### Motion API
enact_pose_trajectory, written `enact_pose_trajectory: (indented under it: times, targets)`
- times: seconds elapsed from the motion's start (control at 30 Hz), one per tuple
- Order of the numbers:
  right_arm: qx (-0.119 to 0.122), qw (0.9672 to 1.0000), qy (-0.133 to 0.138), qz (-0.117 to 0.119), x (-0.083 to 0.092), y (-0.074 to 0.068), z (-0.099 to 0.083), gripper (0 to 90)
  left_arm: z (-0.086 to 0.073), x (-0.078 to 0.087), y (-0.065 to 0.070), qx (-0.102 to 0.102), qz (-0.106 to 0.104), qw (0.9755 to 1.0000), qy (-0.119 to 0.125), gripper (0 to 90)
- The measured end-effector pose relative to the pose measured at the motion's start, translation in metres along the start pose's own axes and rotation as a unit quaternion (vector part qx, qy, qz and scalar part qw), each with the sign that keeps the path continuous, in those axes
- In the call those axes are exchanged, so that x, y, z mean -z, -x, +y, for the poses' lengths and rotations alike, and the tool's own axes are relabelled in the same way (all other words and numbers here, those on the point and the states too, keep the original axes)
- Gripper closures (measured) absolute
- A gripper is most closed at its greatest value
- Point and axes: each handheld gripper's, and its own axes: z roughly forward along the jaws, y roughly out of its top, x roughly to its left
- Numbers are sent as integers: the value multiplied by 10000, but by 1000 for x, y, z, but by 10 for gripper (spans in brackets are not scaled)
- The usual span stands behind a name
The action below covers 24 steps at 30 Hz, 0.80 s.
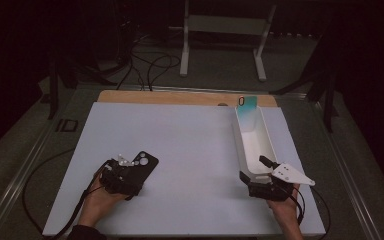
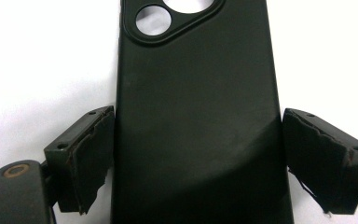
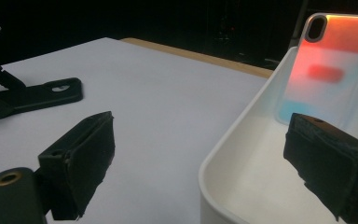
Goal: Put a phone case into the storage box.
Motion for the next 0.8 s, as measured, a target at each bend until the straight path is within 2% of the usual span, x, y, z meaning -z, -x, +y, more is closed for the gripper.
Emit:
enact_pose_trajectory:
  times: [0.33, 0.43, 0.5, 0.6, 0.8]
  targets:
    - [-11, 10000, 4, 11, 0, 0, 1, 87, -1, 1, 0, 91, 78, 9999, 114, 168]
    - [-42, 10000, 11, 6, 0, 1, 1, 87, 1, 1, 0, 108, 146, 9997, 187, 172]
    - [-66, 10000, 17, 3, 1, 1, 1, 87, 2, 3, 0, 131, 85, 9996, 219, 171]
    - [-124, 9999, 20, 6, 0, 3, 2, 87, 3, 5, 1, 117, 135, 9995, 251, 170]
    - [-186, 9998, -15, 65, -2, 3, 5, 86, 9, 17, 5, 113, 205, 9985, 496, 167]
